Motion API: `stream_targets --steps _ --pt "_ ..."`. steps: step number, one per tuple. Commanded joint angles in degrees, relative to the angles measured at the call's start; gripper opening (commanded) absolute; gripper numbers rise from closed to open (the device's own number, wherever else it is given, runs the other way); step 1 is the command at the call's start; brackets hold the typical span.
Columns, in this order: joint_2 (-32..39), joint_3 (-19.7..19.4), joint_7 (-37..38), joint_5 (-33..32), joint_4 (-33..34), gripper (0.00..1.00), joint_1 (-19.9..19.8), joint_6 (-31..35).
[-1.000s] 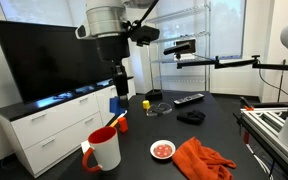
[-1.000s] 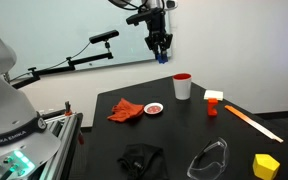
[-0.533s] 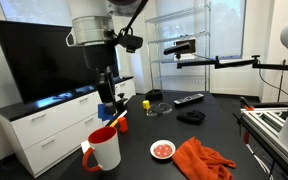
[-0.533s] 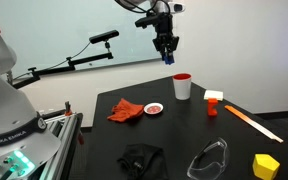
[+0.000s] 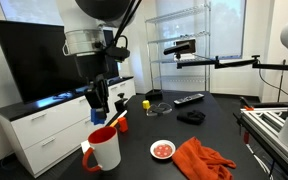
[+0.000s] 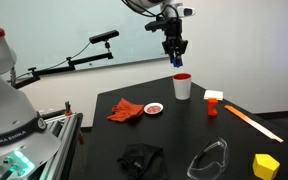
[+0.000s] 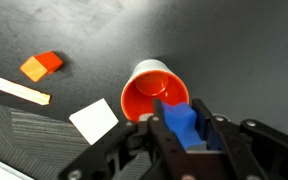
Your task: Put the blue block inside the mug.
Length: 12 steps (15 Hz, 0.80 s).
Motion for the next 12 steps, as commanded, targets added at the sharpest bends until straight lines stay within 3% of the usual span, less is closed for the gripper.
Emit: stream_targets --steps 1,9,10,12 --pt "2.09 -0.82 1.97 -0.37 3.8 0.09 0.42 -1.43" --pt "5.45 -1.48 3.18 -0.28 6.81 0.09 0.43 -1.67" --pt "5.66 -1.5 3.19 -0.27 7.15 0.55 0.42 -2.23" --pt "5.82 -1.54 3.23 -0.3 7.38 0.65 0.4 -2.25"
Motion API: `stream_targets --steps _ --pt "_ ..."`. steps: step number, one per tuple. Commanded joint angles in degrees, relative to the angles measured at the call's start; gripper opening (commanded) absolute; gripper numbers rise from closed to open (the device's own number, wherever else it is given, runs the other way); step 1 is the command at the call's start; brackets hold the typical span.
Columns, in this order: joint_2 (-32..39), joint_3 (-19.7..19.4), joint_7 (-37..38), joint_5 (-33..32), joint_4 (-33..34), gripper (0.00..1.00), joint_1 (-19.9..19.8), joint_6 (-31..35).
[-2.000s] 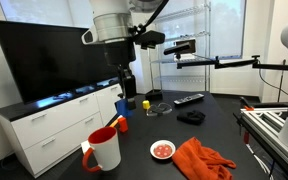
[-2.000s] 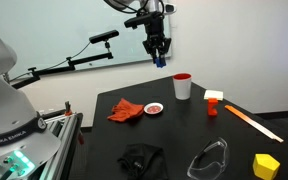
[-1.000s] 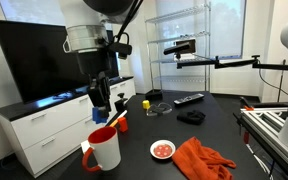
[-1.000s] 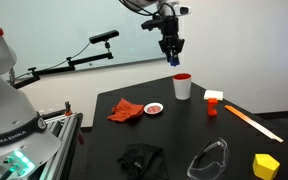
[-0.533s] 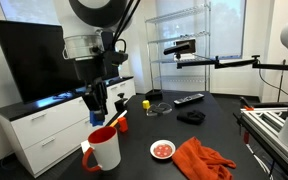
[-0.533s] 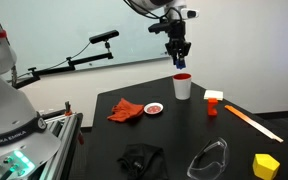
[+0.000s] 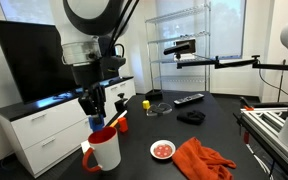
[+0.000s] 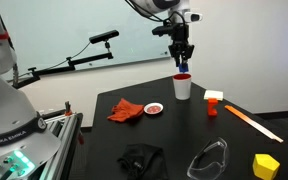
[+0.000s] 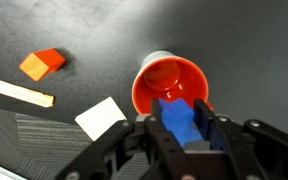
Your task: Put the blue block inside the mug.
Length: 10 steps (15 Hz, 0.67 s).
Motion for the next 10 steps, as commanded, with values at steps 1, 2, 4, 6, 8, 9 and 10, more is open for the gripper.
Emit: stream_targets --steps 1,2,4,6,8,9,10 --pt "0.42 -0.42 1.06 -0.21 2.53 0.73 0.39 -2.31" --pt "0.34 -0.42 1.04 -0.17 2.46 0.79 0.37 -2.33" --pt "0.26 -0.4 0.92 -0.11 2.47 0.94 0.33 -2.51" --pt "0.13 -0.38 0.81 -0.05 2.4 1.0 0.28 -2.55" --pt "-0.82 -0.5 1.0 0.28 1.87 1.0 0.05 -4.5" --pt "-2.58 -0.74 0.11 0.83 0.59 1.0 -0.76 -7.57" --pt "-4.04 -1.49 -0.59 0.48 -0.93 1.0 -1.68 -9.32"
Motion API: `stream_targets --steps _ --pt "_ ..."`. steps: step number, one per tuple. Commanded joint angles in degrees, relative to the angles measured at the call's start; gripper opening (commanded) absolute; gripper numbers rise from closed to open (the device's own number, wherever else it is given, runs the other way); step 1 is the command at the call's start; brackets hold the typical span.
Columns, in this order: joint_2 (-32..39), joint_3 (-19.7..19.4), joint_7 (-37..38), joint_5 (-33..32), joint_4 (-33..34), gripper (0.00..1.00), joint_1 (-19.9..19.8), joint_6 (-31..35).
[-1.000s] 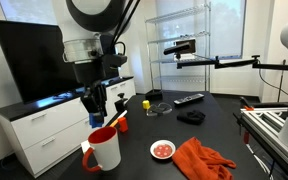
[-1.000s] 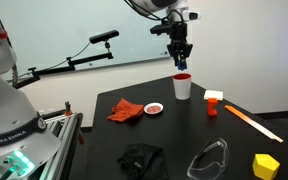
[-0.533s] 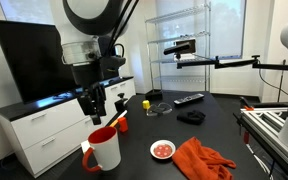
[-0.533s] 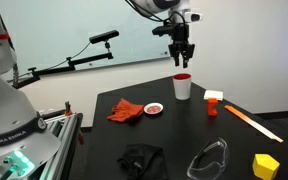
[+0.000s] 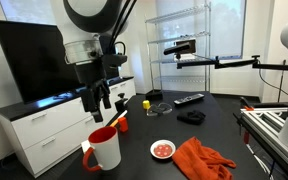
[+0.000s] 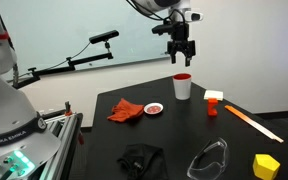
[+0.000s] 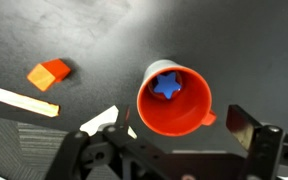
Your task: Put the blue block inside the mug.
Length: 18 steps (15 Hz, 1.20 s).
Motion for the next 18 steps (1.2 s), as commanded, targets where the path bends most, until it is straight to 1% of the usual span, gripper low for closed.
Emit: stream_targets --steps 1,4,5,8,10,18 --pt "-5.03 -2.21 -1.52 -0.08 -2.86 1.0 -2.51 -6.96" --pt "-7.15 -6.32 -4.15 -0.66 -4.91 1.0 -6.97 -9.08" --pt "-7.18 -7.41 -5.51 -0.24 -4.6 1.0 -8.55 -9.28" --pt "-7.3 -8.98 -8.0 -0.09 -4.93 1.0 -11.4 -10.22" --pt "-7.36 -8.94 -8.54 -0.23 -5.61 1.0 -11.96 -10.1" --pt "-7.52 -7.95 -8.67 0.11 -6.63 1.0 -11.61 -9.21"
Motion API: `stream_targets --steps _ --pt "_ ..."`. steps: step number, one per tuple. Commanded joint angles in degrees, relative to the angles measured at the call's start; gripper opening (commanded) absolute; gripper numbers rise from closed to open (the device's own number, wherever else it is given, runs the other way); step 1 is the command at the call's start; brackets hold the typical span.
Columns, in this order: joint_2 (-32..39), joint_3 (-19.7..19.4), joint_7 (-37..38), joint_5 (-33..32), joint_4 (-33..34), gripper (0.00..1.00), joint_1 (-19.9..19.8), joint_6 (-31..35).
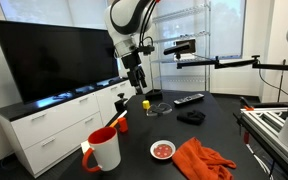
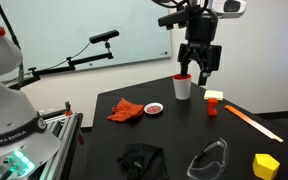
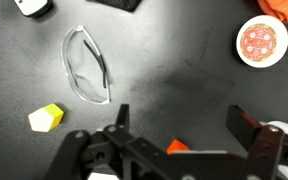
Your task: Put the blue block inside the mug.
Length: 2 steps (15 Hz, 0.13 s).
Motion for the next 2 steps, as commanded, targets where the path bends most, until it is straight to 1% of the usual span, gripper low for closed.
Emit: stream_targets --steps 1,2 --pt "-1.93 0.08 -1.53 0.91 -0.85 1.0 -0.12 0.14" --pt "-1.96 0.07 -1.53 0.94 -0.84 1.0 -0.12 0.16"
